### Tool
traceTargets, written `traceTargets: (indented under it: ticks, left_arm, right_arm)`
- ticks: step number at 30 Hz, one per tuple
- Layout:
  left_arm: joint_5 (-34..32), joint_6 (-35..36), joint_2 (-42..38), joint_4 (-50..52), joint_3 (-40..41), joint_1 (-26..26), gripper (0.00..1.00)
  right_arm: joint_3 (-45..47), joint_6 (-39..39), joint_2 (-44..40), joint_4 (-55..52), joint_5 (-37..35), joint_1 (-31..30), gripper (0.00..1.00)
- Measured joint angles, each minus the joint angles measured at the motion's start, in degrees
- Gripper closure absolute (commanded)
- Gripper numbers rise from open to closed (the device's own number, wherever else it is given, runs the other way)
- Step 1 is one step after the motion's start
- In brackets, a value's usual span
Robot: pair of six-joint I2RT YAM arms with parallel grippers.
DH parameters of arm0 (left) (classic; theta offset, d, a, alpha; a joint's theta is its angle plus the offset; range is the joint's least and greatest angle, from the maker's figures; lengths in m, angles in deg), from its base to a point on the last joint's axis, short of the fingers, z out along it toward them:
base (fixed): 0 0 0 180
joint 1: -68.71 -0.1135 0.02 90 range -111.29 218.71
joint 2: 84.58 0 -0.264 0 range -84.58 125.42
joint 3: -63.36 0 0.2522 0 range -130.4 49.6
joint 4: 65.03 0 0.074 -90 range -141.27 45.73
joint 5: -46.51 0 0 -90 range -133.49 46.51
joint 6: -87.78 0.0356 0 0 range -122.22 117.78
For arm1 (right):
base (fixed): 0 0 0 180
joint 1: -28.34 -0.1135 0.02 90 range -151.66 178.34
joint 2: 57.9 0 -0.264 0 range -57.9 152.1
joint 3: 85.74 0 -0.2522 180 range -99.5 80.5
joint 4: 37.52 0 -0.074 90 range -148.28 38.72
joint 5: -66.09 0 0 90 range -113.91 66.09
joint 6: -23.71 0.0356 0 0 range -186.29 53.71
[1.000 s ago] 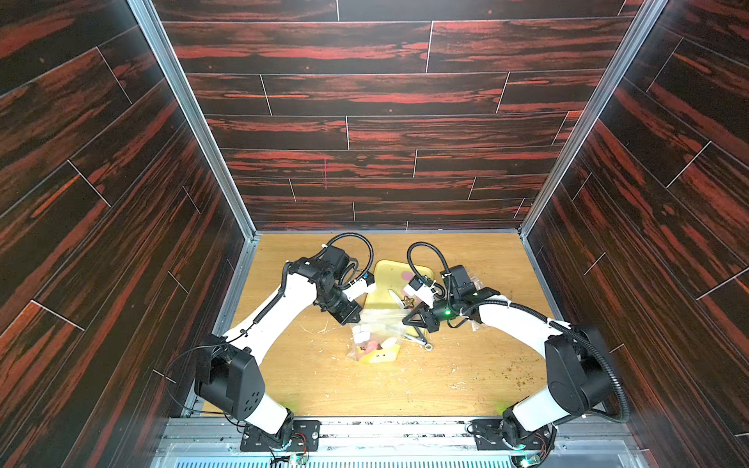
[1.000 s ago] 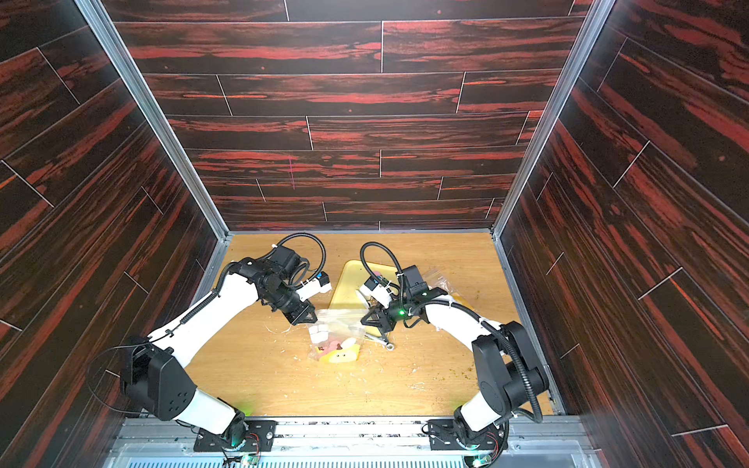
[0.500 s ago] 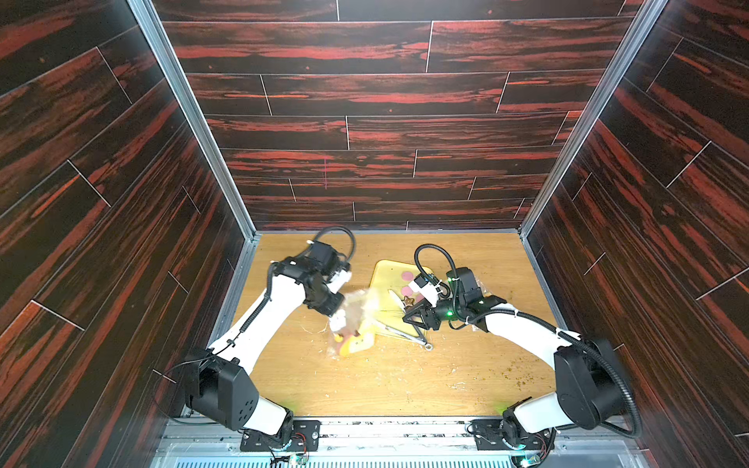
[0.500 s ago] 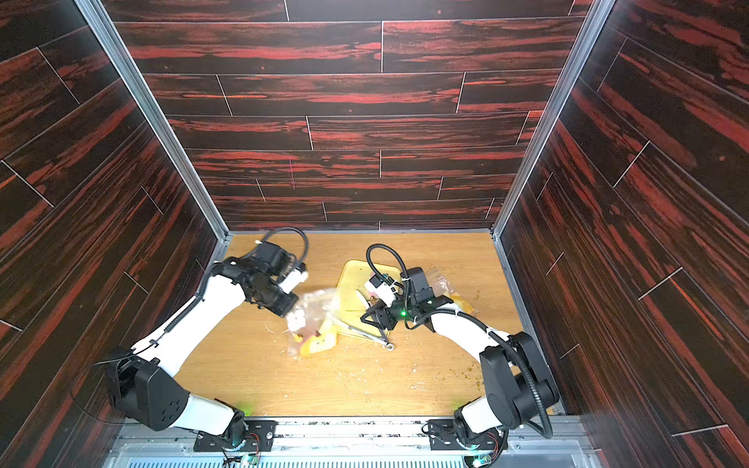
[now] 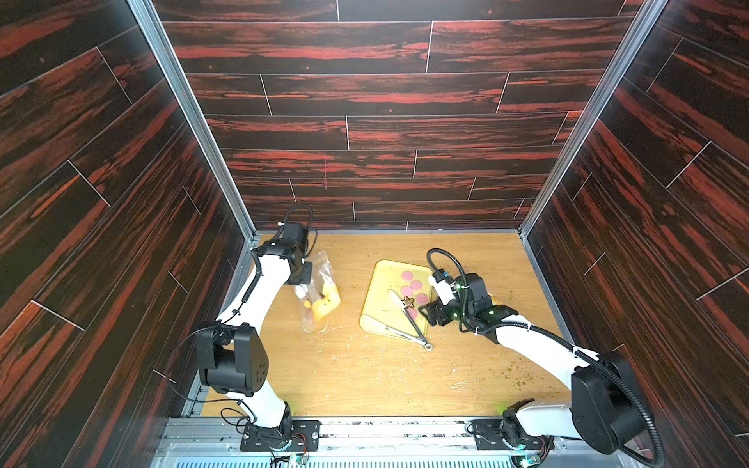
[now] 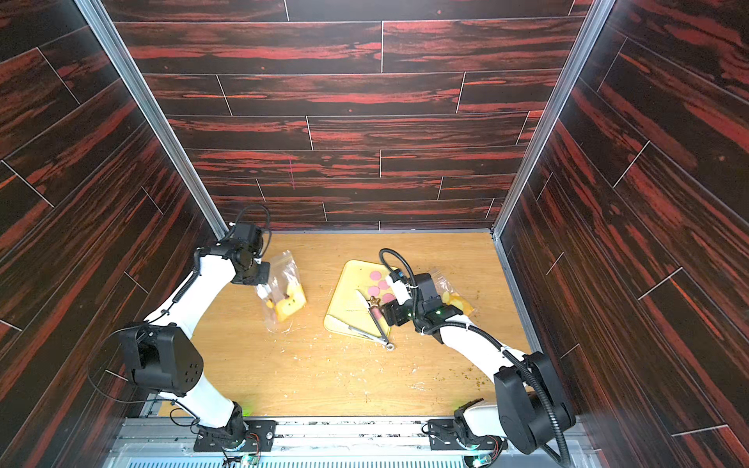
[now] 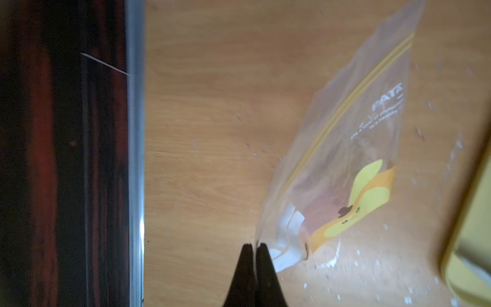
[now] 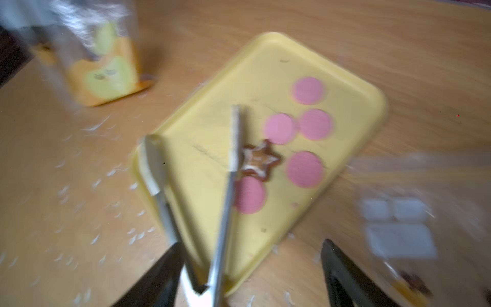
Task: Put the cookies into a resealable bag to prevent moisture
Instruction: Place the ziploc bag at the center of the board.
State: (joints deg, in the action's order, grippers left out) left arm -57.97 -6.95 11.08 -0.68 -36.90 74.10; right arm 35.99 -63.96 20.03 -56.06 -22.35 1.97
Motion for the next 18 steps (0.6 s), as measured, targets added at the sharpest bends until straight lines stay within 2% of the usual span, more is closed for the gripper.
traceTargets:
  ticks: [3,4,6,8,9,10,12,16,18]
  left_arm:
    - [-1.07,-0.72,0.83,-0.92,-0.33,-0.42,0.87]
    - [-1.36,-0.90,1.29,-1.14,-0.46,-0.59,0.82]
    - [-1.88,-1.25,2.01,-1.31,-0.50,-0.76,0.64]
    - [-2.51,-1.55,2.49,-1.44,-0.50,-0.90,0.53]
    - [-2.71,-1.62,2.58,-1.53,-0.50,-0.90,0.40]
    - [-2.95,-1.75,2.58,-1.66,-0.50,-0.90,0.34]
    - [-3.54,-1.75,2.45,-2.25,-0.50,-0.90,0.27]
    - [-5.75,-1.33,0.59,-3.52,0.61,-0.90,0.01]
    - [-7.17,-1.38,-2.45,-4.37,2.36,-0.90,0.01]
  right_arm:
    - [-0.35,2.56,0.26,-2.08,-3.91,2.71,0.12]
    - [-0.94,3.74,0.72,-2.86,-5.14,3.96,0.11]
    - [-2.75,6.01,2.43,-4.31,-7.63,5.84,0.10]
    - [-5.62,8.28,4.98,-6.01,-10.25,7.37,0.09]
    - [-7.61,9.62,6.78,-6.91,-11.91,7.96,0.09]
    - [-9.66,10.84,8.68,-7.87,-13.42,8.33,0.06]
    - [-14.08,13.29,12.81,-9.90,-16.13,8.96,0.05]
    - [-23.91,18.18,22.12,-14.56,-20.20,10.62,0.03]
    - [-28.35,21.03,26.38,-16.65,-21.16,12.15,0.03]
